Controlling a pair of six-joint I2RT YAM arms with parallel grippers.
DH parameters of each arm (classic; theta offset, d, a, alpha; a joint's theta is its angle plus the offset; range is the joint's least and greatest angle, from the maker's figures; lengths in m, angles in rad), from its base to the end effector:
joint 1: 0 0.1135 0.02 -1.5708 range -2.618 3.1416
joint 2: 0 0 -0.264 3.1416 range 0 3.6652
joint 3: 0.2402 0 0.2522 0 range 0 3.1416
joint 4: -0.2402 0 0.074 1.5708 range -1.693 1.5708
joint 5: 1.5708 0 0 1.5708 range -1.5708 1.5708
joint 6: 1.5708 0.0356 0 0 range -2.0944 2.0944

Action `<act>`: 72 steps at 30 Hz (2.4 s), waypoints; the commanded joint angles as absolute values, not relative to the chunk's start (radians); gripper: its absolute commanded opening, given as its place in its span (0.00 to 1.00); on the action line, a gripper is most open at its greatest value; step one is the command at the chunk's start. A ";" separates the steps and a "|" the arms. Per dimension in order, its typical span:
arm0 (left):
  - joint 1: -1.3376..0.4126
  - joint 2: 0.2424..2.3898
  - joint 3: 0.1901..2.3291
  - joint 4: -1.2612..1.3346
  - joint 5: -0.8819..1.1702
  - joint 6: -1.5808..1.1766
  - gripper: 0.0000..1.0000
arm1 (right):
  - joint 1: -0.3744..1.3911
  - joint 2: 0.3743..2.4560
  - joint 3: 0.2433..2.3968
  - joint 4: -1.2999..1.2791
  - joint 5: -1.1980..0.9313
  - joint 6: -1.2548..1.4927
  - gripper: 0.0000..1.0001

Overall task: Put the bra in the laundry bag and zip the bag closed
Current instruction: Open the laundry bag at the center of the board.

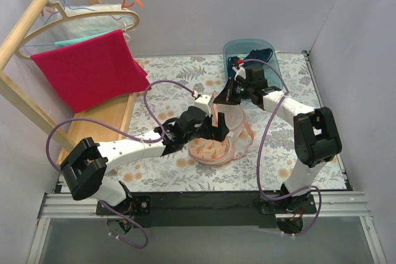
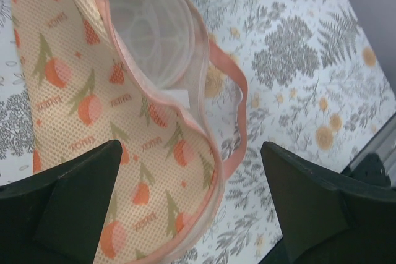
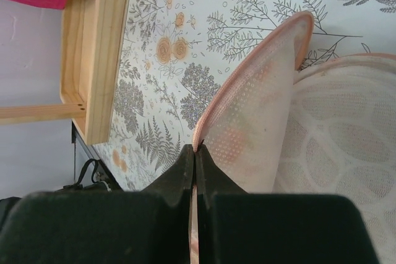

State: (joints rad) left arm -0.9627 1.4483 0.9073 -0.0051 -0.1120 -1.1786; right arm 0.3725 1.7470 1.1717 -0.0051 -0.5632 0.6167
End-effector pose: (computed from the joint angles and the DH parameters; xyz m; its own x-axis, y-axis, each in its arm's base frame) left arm 0.1873 -0.2621 0.2440 -0.8167 -0.4341 -0.3803 0.0167 0.6408 -0.7675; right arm 0.3577 0.1602 0.2334 -0.8351 0.1987 -0.5129 -0.2949 0.6254 0.7225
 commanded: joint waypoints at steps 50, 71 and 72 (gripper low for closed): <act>-0.753 1.307 0.934 -0.420 -0.655 -1.195 0.22 | 0.356 1.735 1.150 -0.295 -0.591 0.253 0.62; -0.730 1.023 0.976 -0.647 -0.703 -1.173 0.93 | 0.396 1.809 1.212 -0.313 -0.574 0.242 0.61; -0.729 1.025 0.979 -0.650 -0.701 -1.177 0.93 | 0.396 1.809 1.210 -0.314 -0.572 0.242 0.61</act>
State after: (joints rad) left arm -0.7341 1.0264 0.9340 -0.5949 -0.6586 -1.2003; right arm 0.3885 1.7958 1.1713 -0.3050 -0.5713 0.2573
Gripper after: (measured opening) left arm 0.930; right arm 0.611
